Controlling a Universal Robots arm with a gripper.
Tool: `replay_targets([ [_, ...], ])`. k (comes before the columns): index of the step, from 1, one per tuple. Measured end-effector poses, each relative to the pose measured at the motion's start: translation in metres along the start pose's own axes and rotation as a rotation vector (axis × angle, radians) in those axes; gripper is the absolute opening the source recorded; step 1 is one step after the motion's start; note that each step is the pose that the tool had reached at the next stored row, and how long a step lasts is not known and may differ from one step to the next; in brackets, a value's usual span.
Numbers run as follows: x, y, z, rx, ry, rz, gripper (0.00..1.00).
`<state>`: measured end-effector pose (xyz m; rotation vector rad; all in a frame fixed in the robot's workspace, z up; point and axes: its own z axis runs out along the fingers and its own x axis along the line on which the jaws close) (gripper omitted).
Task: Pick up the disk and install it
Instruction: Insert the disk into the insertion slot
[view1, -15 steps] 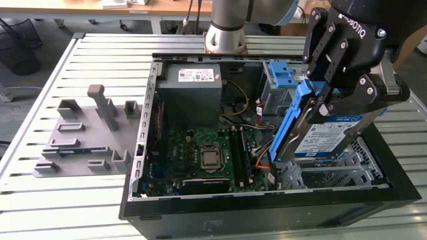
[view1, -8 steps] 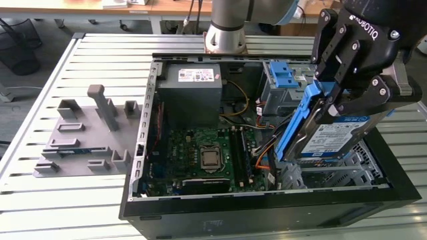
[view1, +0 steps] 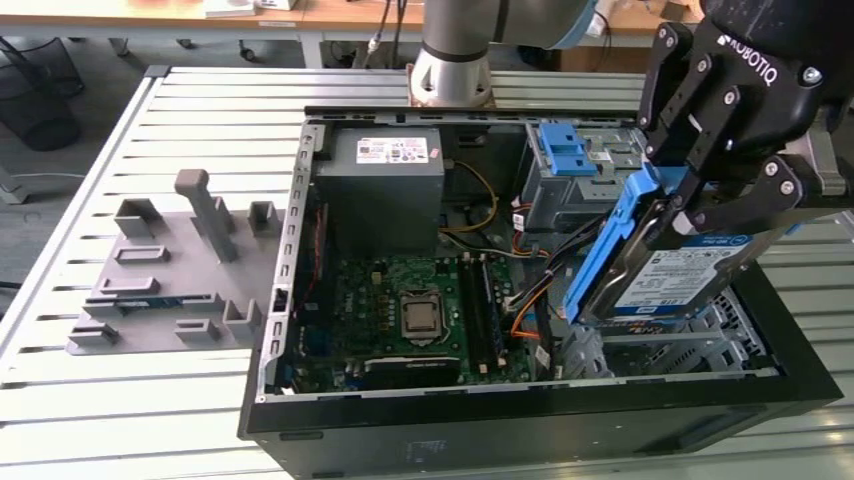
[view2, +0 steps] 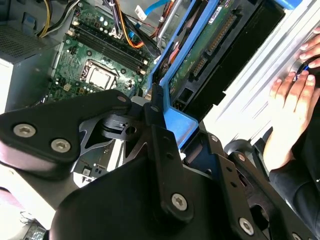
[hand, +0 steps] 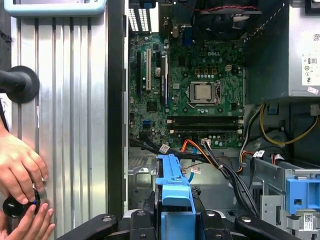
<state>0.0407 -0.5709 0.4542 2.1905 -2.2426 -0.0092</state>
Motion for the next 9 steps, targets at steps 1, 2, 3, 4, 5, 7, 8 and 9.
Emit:
replay_targets([
  [1,0.0000,-0.0005,0.0008,0.0000,-0.0001,0.000,0.36],
  [2,0.0000,-0.0012,0.0016,0.0000,-0.0001,0.000,0.36],
  [3,0.0000,-0.0021,0.0024,0.0000,-0.0002,0.000,0.36],
  [4,0.0000,-0.0031,0.0031,0.0000,-0.0001,0.000,0.36],
  [5,-0.0001,-0.0044,0.0036,0.0000,-0.0002,0.000,0.36],
  [7,-0.0001,-0.0074,0.0045,0.0000,-0.0001,0.000,0.36],
  [8,-0.0002,-0.0095,0.0049,0.0000,0.0000,0.000,0.36],
  [9,-0.0002,-0.0113,0.0054,0.0000,-0.0002,0.000,0.36],
])
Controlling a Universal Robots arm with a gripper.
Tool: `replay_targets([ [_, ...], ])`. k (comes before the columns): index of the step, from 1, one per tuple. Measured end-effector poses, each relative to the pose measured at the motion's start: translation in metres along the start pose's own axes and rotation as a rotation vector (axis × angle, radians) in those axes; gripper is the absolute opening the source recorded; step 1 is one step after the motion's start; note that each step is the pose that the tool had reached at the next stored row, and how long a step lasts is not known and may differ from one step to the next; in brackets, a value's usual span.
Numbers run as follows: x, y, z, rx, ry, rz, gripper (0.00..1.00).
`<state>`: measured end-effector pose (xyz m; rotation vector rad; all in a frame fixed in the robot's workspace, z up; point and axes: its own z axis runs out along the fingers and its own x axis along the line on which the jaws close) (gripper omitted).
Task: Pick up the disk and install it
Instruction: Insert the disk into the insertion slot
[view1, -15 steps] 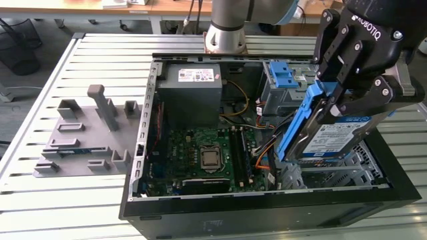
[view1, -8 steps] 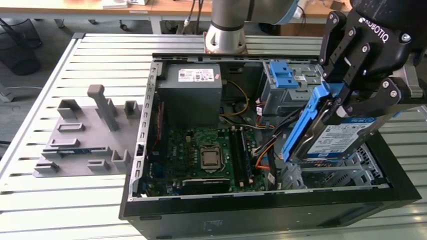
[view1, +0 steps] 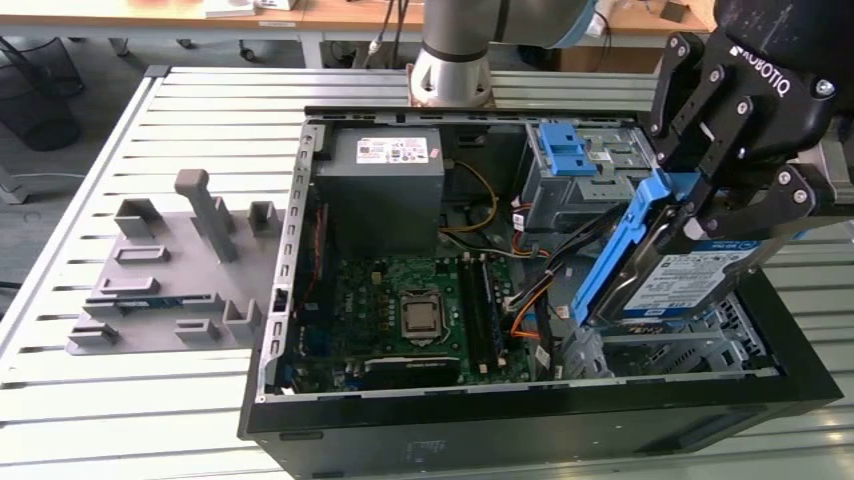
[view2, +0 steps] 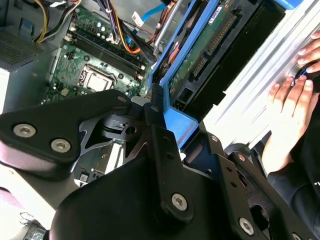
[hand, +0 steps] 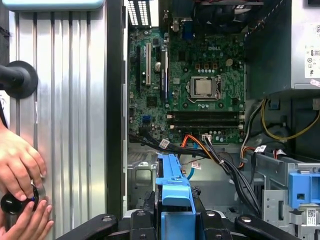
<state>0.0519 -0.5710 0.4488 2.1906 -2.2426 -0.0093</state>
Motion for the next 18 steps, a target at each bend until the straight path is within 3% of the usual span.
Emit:
replay_targets([
  [18,-0.0005,-0.0213,0.0086,0.0000,0.0001,0.000,0.36],
])
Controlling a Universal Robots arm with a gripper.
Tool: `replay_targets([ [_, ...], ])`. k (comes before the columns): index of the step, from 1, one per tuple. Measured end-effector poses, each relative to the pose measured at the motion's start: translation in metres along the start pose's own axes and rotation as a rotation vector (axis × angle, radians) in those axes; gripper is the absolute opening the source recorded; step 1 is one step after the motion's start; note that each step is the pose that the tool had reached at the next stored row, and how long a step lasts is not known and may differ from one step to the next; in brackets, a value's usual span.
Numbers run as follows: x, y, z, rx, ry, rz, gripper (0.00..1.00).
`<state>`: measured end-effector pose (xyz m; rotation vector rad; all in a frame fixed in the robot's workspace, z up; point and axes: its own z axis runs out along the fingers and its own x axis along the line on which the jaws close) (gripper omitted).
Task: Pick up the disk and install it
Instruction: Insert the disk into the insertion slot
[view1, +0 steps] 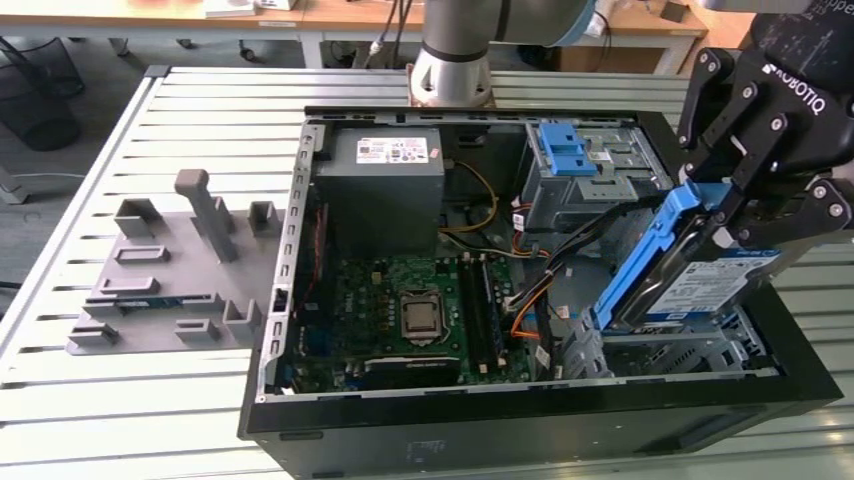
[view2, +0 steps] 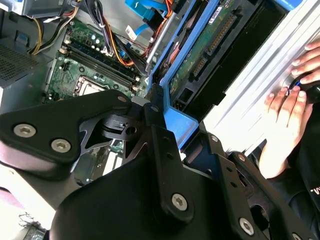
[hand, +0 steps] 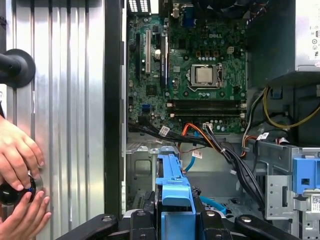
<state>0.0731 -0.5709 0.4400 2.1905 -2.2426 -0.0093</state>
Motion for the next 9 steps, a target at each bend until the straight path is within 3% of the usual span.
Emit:
replay_targets([
  [9,0.0000,-0.0002,0.0044,0.0000,0.0000,0.000,0.36],
])
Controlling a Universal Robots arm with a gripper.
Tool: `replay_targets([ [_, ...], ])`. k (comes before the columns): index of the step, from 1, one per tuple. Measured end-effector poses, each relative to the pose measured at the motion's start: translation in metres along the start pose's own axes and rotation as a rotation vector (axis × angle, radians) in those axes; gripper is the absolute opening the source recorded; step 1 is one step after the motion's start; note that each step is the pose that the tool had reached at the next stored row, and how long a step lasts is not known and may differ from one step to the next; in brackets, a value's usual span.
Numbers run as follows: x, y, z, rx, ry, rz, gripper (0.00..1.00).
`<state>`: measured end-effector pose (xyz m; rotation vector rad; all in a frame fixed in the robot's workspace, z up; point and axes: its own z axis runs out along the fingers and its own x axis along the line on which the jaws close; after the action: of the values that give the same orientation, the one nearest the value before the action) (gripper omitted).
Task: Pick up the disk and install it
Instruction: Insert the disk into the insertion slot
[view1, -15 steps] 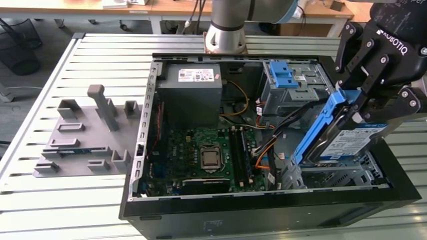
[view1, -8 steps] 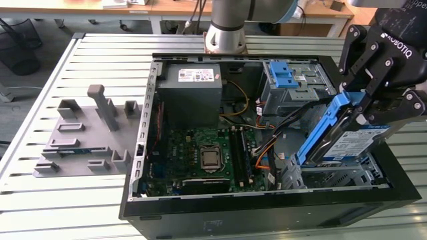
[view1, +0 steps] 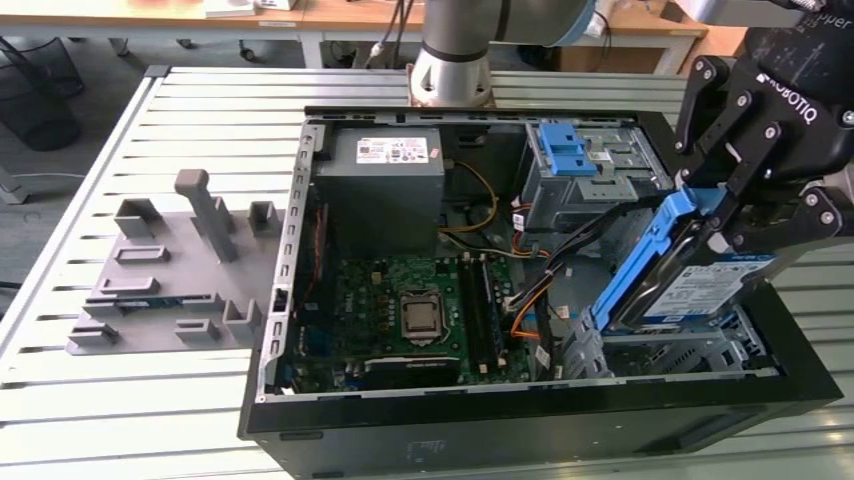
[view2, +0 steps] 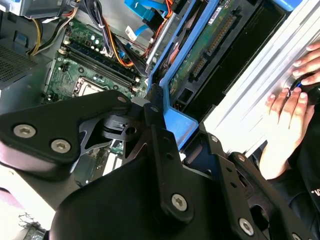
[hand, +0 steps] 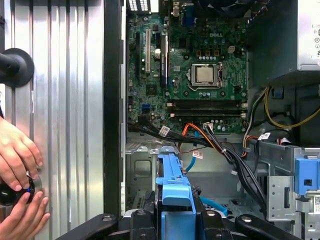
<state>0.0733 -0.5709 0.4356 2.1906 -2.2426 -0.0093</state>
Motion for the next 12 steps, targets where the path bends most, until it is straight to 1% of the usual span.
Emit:
replay_targets([
  [7,0.0000,0.0000,0.0033,0.0000,0.0000,0.000,0.36],
  [12,0.0000,0.0000,0.0074,0.0000,-0.0001,0.000,0.36],
])
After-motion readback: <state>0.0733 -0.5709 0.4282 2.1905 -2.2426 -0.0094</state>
